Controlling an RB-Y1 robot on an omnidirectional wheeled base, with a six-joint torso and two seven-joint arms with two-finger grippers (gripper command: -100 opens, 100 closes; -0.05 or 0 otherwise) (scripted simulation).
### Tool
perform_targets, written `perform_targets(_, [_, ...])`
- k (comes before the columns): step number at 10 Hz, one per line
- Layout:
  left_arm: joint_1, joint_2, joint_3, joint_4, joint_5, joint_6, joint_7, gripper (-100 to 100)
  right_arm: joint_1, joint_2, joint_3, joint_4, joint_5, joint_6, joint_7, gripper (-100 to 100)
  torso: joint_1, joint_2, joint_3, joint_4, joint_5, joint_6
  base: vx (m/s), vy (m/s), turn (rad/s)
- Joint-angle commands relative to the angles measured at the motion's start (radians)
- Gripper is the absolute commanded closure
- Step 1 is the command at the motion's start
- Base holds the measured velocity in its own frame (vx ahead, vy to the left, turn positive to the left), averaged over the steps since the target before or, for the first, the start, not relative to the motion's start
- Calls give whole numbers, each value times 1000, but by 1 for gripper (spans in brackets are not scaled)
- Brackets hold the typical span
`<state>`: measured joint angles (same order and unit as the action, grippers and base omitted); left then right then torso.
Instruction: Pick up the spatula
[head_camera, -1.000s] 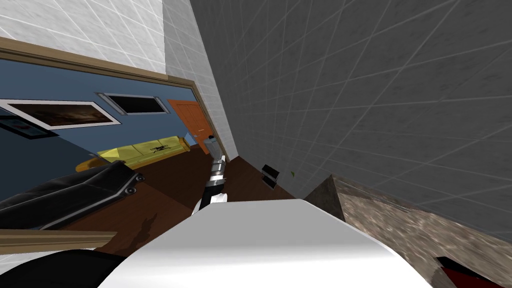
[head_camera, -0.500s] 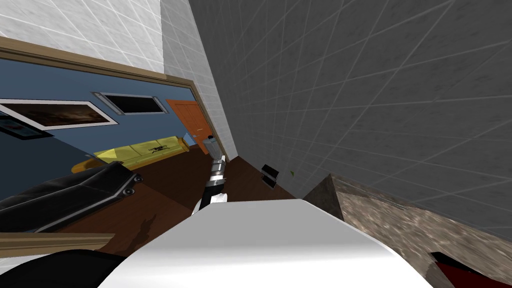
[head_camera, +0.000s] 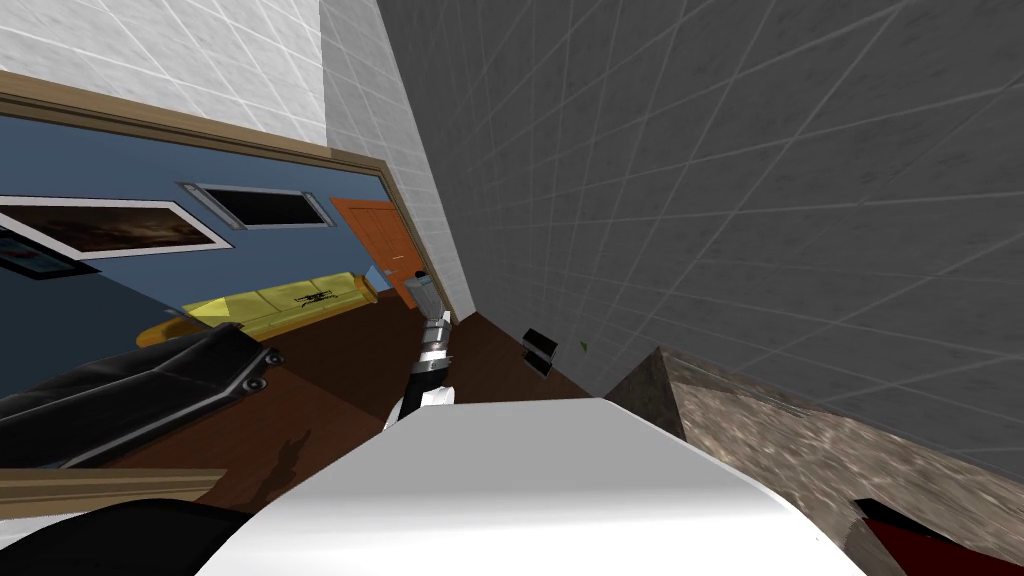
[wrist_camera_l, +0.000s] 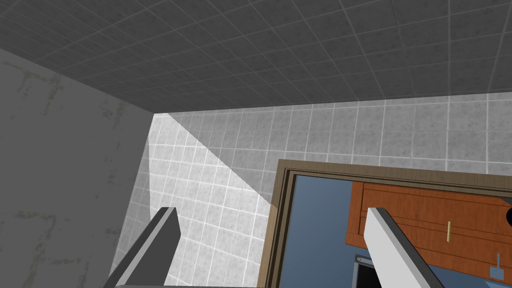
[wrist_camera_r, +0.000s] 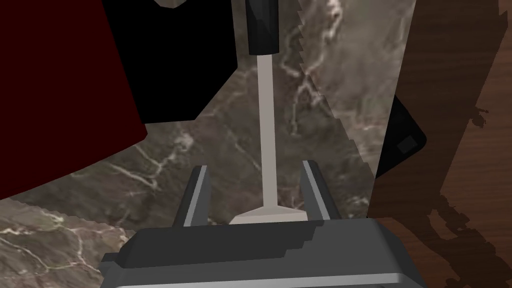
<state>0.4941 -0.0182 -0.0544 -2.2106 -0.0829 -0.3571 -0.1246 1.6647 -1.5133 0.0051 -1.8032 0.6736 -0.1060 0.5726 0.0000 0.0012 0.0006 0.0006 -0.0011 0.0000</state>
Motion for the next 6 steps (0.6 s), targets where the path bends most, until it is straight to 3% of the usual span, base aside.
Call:
perform_targets(1, [0,0,0,0,0,0,0,0,0,0,0,0,0,0,0,100,0,0,0,0,0,0,-3,3,-12])
perform_targets(4, [0,0,0,0,0,0,0,0,1,0,1,-1,1,-1,1,100,-2,-1,0,0,0,-1,0,0,0])
perform_targets(5, [0,0,0,0,0,0,0,0,1,0,1,-1,0,-1,1,0,-2,-1,0,0,-1,-1,0,0,0])
perform_targets(6, [0,0,0,0,0,0,0,0,29,9,-26,-9,1,-4,4,100,-2,-1,0,0,-1,-1,4,-2,24])
